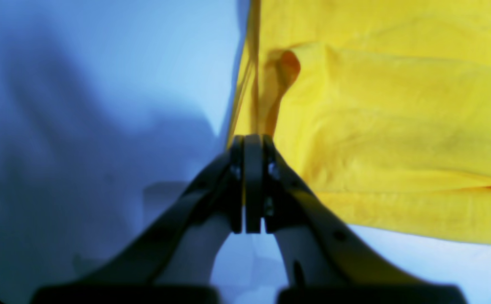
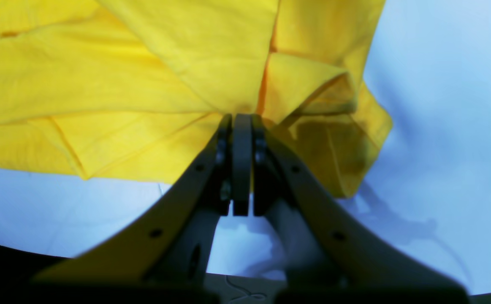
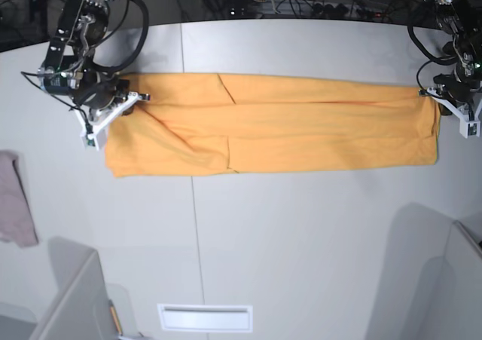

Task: Fold the T-shirt properly
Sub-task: 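Pull the grasped strip end with the right gripper to straighten it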

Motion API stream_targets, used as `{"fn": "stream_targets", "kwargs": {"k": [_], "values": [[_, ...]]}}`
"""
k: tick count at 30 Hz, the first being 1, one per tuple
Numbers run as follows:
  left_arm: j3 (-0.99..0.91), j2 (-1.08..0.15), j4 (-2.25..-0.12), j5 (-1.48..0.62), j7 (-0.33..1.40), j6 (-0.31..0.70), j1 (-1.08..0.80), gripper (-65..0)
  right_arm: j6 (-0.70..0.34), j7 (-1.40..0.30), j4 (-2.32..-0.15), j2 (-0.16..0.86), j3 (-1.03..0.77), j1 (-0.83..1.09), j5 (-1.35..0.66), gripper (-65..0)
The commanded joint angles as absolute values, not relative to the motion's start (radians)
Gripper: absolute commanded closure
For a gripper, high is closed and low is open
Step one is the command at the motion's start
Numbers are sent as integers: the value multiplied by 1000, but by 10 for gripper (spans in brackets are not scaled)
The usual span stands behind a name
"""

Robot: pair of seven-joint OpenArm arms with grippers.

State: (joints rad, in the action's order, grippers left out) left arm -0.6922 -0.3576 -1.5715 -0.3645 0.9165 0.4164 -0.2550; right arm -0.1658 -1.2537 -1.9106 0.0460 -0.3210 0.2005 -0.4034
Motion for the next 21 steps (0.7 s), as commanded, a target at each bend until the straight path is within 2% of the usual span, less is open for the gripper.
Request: {"fn": "stream_targets", "kwargs": {"k": [1, 3, 5, 6, 11, 14, 21], "values": [[-697, -380, -1592, -366, 900, 414, -251, 0, -166, -1251, -1926, 51, -323, 191, -415, 0], [-697, -380, -1592, -366, 900, 414, -251, 0, -168, -1273, -1929, 51, -323, 191, -415, 0], [-697, -380, -1592, -367, 900, 414, -251, 0, -168, -1264, -1945, 30, -331, 202, -417, -84], [-697, -380, -1592, -369, 900, 414, -251, 0, -168, -1247, -1960, 21, -332, 209, -417, -99], [-694, -372, -1592, -369, 900, 414, -251, 0, -168, -1179, -1966, -4, -320, 176, -450, -92], [-676, -371, -1592, -372, 900, 414, -251, 0, -168, -1141, -1890, -4, -320, 125, -461, 0], [-668, -377, -1592, -374, 900, 414, -251, 0, -170, -1072, -1675, -4, -309, 102, -463, 0]]}}
